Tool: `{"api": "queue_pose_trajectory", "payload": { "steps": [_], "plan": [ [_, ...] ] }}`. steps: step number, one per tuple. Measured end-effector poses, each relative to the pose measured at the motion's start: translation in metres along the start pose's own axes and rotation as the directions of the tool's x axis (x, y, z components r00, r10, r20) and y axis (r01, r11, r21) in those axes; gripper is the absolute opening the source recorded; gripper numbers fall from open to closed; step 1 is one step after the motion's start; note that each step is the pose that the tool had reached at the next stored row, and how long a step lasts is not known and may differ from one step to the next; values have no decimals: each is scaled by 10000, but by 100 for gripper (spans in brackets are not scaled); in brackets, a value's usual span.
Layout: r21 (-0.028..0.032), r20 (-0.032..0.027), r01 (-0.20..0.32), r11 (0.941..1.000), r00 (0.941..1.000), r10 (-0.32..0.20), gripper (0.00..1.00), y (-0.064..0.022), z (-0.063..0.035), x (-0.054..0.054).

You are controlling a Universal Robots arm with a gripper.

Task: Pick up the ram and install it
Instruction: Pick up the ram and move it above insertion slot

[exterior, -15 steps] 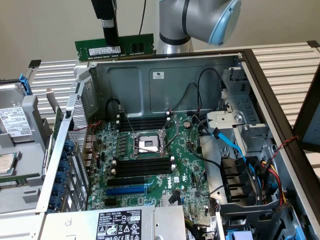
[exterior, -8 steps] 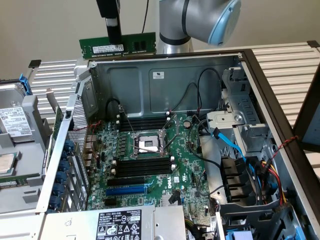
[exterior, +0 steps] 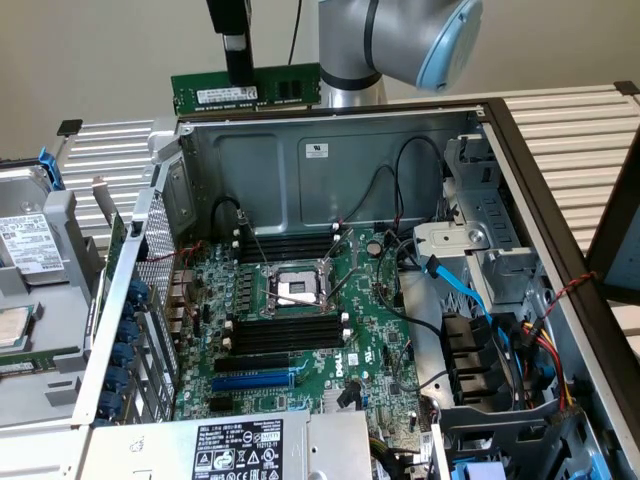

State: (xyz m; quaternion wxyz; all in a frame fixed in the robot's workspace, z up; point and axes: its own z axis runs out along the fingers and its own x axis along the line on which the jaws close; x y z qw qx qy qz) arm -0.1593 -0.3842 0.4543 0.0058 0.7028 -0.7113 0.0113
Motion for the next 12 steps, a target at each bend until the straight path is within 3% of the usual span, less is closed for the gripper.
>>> {"api": "queue_pose_trajectory", "payload": {
  "steps": [12],
  "plan": [
    [-4,-1,-189,9998,9998,189,12,-131,18,-73]
  ]
}}
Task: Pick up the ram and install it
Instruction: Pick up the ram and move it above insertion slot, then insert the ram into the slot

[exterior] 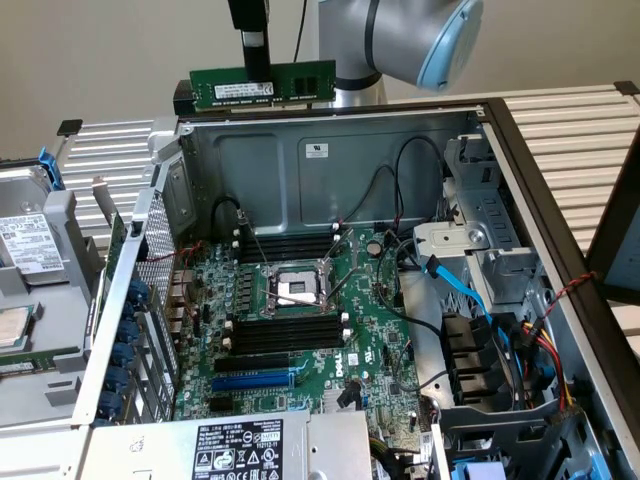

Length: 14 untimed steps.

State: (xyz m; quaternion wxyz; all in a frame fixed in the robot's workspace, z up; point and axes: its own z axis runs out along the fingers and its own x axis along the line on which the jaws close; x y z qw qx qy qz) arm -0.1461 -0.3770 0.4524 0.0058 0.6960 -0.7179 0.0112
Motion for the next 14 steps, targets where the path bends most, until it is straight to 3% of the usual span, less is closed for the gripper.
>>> {"api": "queue_pose_trajectory", "payload": {
  "steps": [14],
  "plan": [
    [0,-1,-16,10000,10000,16,12,-2,12,1]
  ]
}}
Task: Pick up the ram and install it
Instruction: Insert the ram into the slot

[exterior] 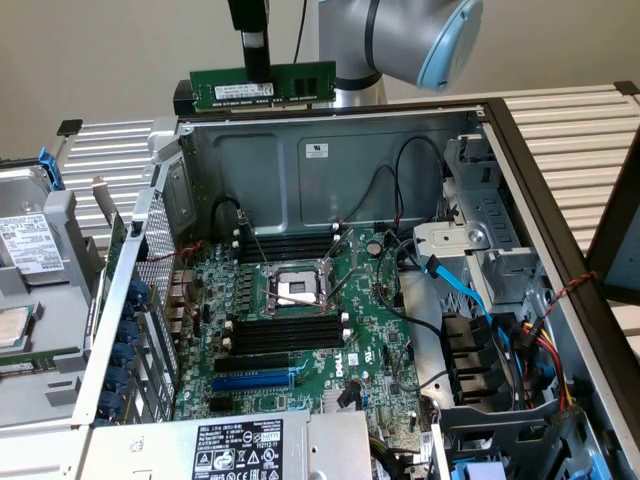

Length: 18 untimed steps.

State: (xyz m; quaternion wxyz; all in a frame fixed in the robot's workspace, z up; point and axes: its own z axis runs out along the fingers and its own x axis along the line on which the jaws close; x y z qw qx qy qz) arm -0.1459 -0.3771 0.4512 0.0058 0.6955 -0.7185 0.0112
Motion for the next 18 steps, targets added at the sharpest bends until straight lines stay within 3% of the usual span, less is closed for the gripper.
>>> {"api": "queue_pose_trajectory", "payload": {
  "steps": [18],
  "plan": [
    [-2,-1,1,10000,10000,-1,12,-21,320,-5]
  ]
}}
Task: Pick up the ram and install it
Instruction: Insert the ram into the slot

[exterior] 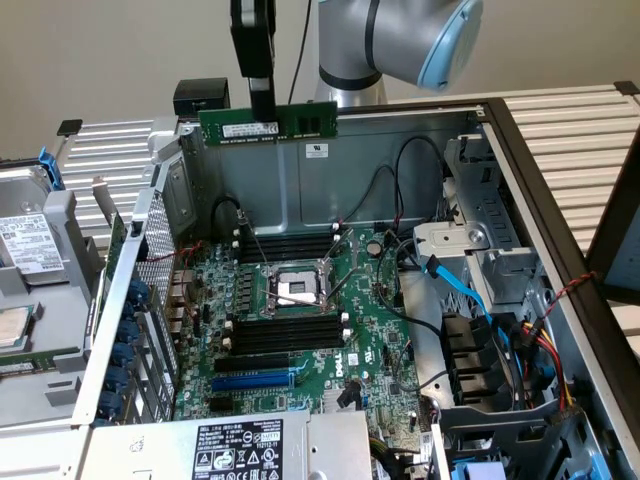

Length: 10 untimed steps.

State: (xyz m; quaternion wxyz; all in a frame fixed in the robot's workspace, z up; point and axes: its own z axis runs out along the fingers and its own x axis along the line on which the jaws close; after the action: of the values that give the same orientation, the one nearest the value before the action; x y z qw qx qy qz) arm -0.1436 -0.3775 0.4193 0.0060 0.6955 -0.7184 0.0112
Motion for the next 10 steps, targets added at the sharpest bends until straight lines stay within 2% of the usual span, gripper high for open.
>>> {"api": "queue_pose_trajectory", "payload": {
  "steps": [10],
  "plan": [
    [-1,0,-6,10000,10000,6,12,-25,181,-5]
  ]
}}
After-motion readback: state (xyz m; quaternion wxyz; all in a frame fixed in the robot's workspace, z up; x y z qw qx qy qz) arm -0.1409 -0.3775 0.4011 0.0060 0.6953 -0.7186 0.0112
